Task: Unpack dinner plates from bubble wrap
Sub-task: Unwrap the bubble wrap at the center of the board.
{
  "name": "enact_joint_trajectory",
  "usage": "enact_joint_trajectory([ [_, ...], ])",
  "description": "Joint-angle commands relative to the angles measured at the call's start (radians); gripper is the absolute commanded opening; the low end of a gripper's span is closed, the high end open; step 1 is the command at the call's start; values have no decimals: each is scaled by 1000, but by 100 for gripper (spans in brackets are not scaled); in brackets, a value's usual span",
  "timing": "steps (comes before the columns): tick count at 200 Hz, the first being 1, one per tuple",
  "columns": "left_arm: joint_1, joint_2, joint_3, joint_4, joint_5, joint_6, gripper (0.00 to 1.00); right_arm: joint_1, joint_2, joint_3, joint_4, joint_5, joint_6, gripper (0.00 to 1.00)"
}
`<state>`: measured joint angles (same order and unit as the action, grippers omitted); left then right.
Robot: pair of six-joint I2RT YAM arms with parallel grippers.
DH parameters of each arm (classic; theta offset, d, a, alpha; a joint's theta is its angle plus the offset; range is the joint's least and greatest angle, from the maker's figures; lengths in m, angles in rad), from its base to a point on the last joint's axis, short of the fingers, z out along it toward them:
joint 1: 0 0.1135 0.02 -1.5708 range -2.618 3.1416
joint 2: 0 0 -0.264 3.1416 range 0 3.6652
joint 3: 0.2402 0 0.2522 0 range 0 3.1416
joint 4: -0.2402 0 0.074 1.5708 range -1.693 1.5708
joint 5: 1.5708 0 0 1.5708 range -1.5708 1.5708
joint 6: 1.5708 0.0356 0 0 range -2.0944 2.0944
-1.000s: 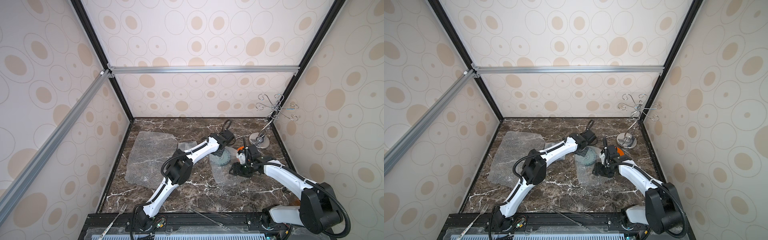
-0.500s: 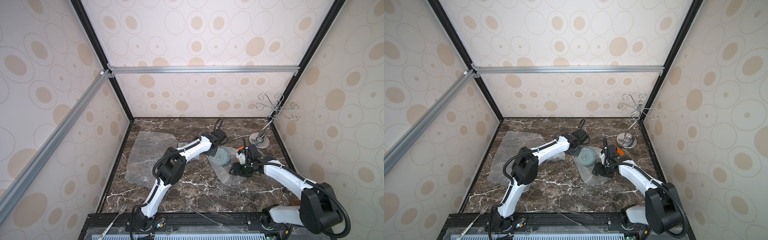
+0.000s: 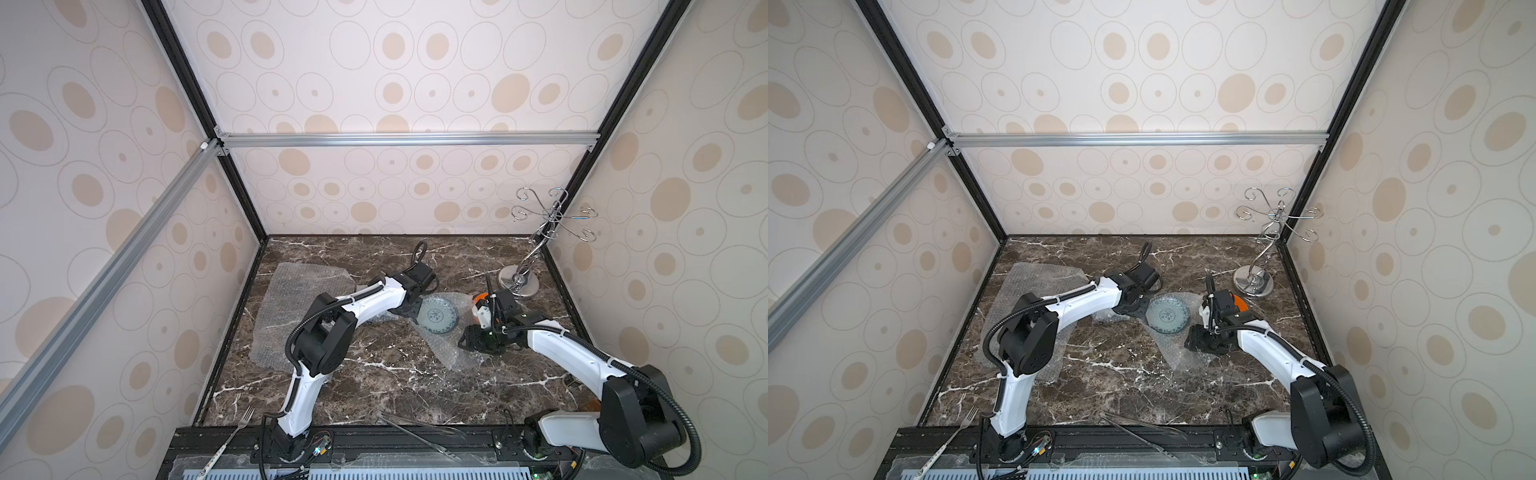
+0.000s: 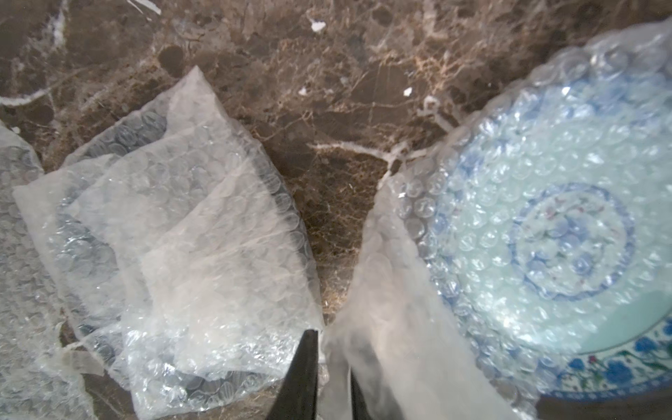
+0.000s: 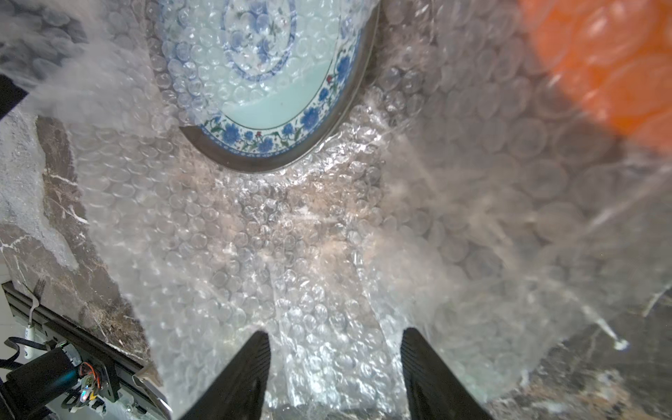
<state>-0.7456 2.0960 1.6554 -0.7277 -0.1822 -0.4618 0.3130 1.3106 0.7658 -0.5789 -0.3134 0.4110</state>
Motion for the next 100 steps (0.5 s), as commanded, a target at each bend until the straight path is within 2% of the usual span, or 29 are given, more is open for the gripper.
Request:
enact_joint_trajectory([
  [1,6,-56,-23,42,36,-23,26,1,-19,30,-41,14,8,61],
  [52,6,-143,-88,92,84,-50,34,1,26,179,-104,43,-29,61],
  [100,17,-173,-150,111,96,-53,35,-2,221,367,-104,51,-70,61],
])
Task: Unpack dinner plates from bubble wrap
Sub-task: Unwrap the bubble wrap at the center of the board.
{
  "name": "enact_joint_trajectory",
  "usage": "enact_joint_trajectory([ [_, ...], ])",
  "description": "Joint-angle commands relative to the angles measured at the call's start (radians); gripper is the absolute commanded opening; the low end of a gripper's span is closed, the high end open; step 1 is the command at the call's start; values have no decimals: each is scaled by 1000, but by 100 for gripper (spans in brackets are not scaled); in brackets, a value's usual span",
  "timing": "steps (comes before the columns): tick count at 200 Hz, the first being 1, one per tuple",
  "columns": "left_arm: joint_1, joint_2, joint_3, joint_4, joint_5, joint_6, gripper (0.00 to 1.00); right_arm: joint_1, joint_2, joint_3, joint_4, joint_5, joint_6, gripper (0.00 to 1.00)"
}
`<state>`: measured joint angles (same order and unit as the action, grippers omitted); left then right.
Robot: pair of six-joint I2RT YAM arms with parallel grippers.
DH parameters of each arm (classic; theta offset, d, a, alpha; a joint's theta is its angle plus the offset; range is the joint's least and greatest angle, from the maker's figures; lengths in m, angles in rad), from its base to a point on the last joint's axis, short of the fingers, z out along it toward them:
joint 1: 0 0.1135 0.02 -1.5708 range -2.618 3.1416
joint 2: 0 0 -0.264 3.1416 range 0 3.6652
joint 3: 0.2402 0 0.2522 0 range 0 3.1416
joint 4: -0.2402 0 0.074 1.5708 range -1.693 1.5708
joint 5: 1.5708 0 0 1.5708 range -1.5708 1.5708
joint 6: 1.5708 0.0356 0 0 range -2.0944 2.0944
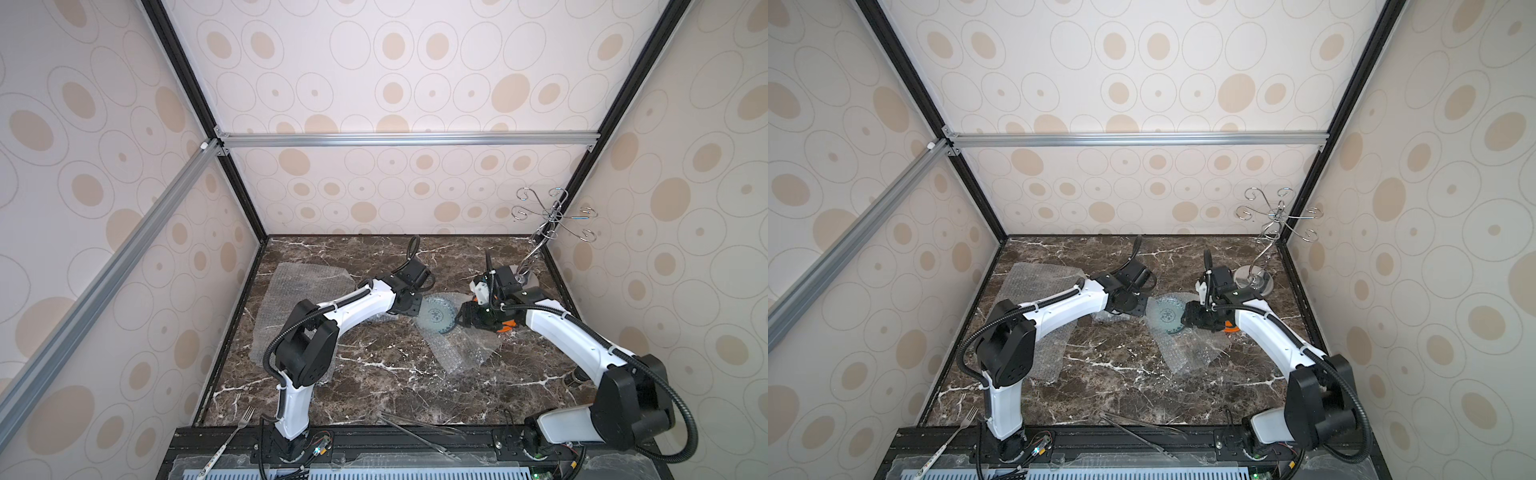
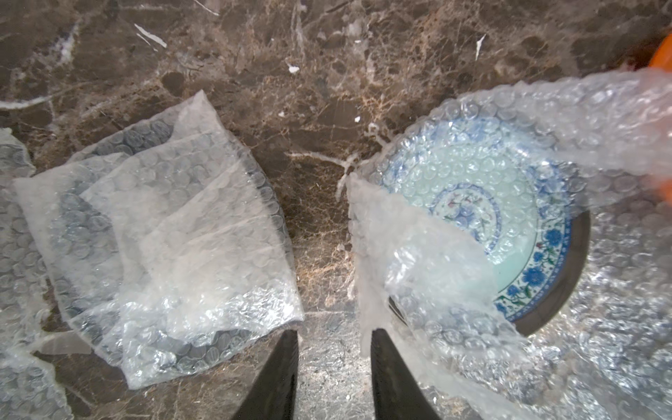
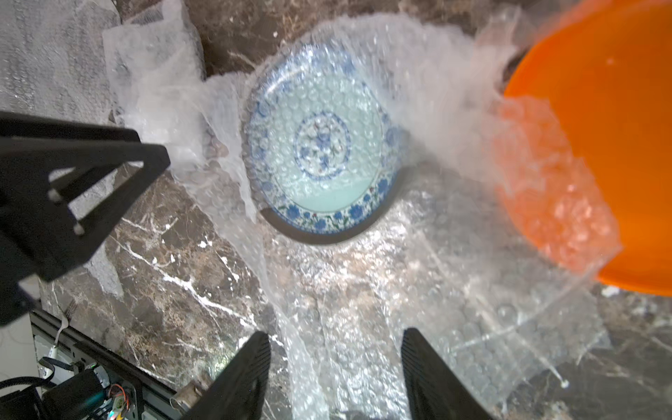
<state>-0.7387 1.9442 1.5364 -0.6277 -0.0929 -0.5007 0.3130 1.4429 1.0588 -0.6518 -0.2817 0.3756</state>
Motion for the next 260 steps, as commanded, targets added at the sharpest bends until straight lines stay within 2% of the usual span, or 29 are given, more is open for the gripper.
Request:
enact_joint_trajectory([
  [1,10,-21,-33,12,7,-15,35,-2,93,79,-30,21,-36,61],
  [47,18,-60,-96,39,20,-26,35,2,293,214,5,18,-44,60],
  [85,31,-101,-132,44,27,-32,35,53,385,265,37,24,-40,59],
  [145,43,-244,-169,50,72,-56,36,179,428,290,75,41,1,59],
  [211,86,-470,-358,114,102,-113,39,273,472,315,110,47,37,59],
  [260,119,-543,-458,148,131,-131,40,325,549,418,59,95,15,59],
])
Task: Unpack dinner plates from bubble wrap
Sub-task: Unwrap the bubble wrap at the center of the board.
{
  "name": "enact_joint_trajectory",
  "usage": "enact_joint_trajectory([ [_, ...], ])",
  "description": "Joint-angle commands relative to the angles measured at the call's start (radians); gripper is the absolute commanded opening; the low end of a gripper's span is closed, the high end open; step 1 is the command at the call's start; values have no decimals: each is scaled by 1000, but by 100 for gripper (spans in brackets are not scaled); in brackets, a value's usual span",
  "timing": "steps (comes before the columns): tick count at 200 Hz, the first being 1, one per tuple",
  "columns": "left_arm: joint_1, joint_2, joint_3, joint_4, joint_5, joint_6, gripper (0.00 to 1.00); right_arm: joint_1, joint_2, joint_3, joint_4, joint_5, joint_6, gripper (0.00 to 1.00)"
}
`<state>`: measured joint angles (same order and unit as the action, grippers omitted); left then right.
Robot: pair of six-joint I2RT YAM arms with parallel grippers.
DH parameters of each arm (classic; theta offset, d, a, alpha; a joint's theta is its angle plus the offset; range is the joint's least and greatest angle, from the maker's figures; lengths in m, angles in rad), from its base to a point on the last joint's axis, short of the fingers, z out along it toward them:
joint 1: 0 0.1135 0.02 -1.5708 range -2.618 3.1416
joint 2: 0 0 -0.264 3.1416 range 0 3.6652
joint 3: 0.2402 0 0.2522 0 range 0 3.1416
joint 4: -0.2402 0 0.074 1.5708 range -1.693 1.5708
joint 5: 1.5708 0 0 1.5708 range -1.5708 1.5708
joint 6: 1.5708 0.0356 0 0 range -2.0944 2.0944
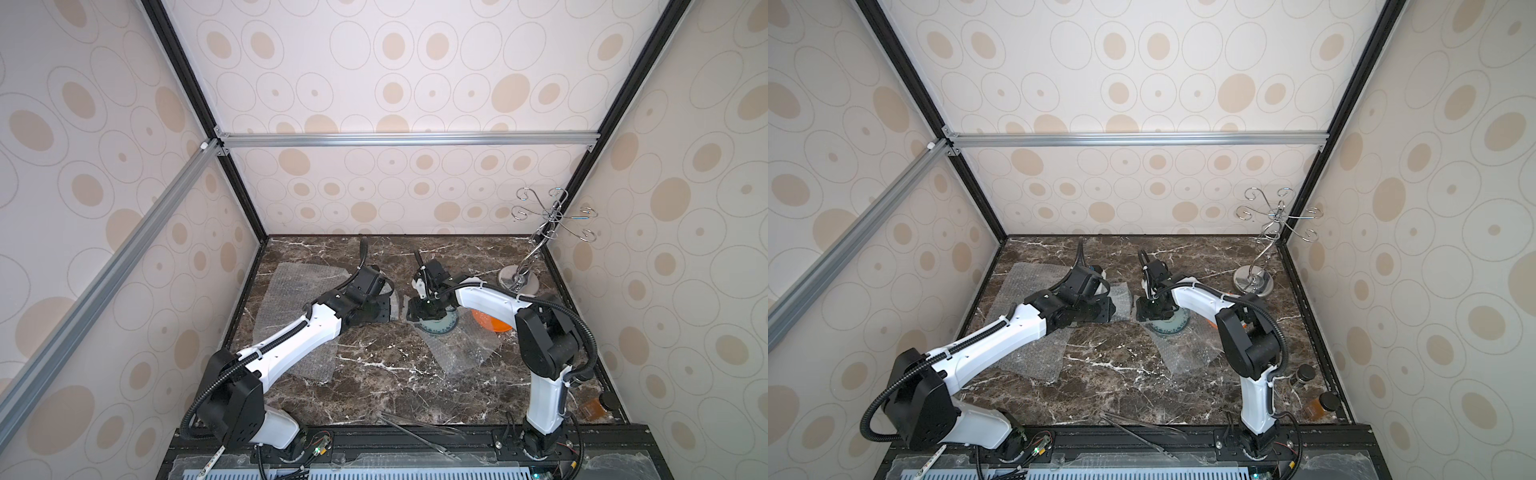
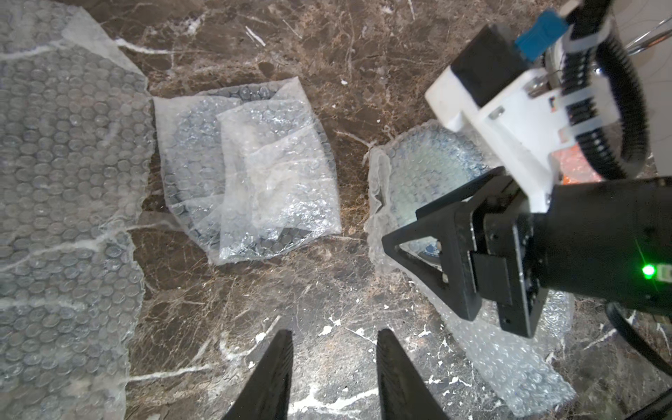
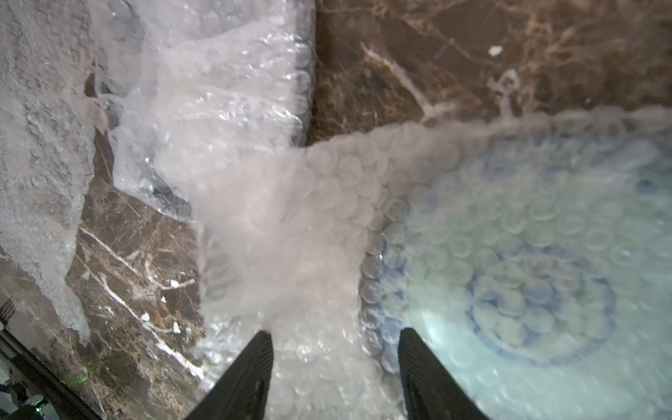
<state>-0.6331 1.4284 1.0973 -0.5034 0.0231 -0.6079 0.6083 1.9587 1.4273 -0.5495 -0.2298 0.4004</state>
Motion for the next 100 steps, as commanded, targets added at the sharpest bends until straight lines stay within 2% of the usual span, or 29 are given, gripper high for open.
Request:
enact_joint_trajectory([
  [1,15,-28,-21,23,15,-24,40,31,34,51,-45,45,-11,58],
  [100,41,-58,-89,66,52,-23,40,106,67,17,-40,130,-16,58],
])
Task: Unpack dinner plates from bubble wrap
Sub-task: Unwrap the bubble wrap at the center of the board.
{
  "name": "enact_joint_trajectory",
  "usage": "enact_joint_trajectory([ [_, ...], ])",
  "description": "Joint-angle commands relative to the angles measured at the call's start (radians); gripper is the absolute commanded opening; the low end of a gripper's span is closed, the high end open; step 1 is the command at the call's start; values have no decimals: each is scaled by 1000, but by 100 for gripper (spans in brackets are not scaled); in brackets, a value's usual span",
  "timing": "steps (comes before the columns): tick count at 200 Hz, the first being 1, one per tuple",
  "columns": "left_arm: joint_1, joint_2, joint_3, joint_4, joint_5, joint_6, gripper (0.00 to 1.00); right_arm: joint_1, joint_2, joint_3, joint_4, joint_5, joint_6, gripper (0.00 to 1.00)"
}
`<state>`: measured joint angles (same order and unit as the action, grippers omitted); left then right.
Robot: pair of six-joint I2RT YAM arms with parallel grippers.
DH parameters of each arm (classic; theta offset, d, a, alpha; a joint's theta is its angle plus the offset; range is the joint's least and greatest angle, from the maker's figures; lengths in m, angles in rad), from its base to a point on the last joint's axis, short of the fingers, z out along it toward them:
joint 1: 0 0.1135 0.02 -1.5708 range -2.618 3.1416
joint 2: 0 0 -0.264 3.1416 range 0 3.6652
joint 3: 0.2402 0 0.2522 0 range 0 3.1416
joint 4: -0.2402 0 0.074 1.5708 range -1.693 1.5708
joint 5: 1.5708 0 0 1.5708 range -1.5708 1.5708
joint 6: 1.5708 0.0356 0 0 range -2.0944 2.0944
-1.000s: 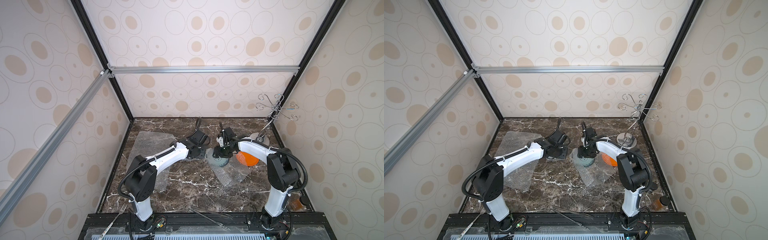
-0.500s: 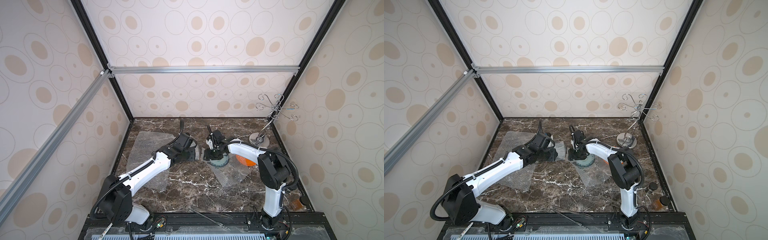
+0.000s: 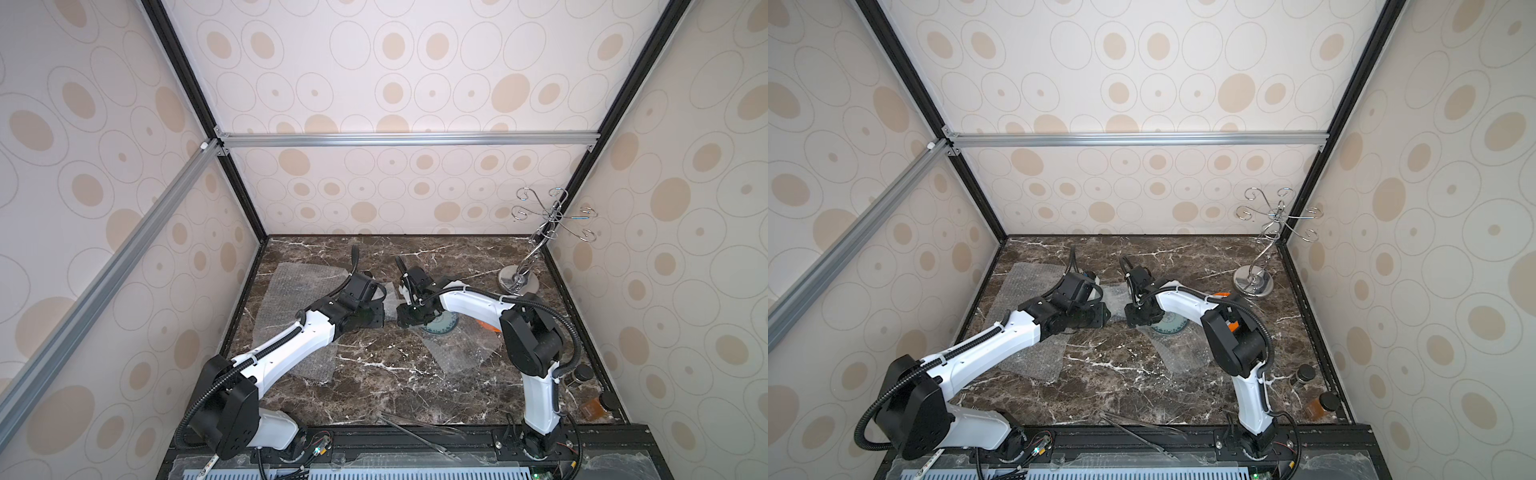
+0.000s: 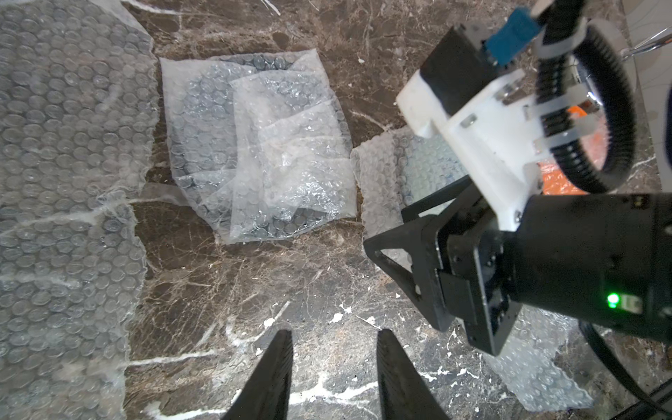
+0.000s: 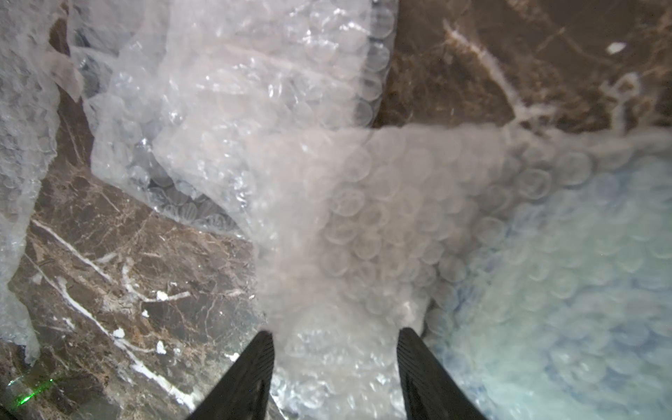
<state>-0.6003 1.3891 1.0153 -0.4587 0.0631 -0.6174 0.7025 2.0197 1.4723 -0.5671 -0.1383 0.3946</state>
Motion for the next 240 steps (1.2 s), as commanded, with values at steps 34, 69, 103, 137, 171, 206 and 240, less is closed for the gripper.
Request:
enact_joint_trajectory([
  [34,10,-18,-22,41,28,-19,40,12,4,-57,-22,52,-13,58],
  [69,12,-22,-40,59,43,-25,40,12,14,-82,-11,54,-12,57],
  [103,12,-30,-45,56,41,-25,40,12,-7,-87,-7,45,-7,57],
  [137,13,-30,-20,51,44,-9,40,8,-86,-80,-21,44,-2,58],
  [171,14,-3,25,44,62,24,41,-24,-175,-80,-58,28,7,59],
  [206,13,5,44,68,94,35,48,-89,-274,-125,-72,-24,35,63],
  [240,-34,19,86,86,99,33,68,-204,-380,-245,-22,-144,118,69],
])
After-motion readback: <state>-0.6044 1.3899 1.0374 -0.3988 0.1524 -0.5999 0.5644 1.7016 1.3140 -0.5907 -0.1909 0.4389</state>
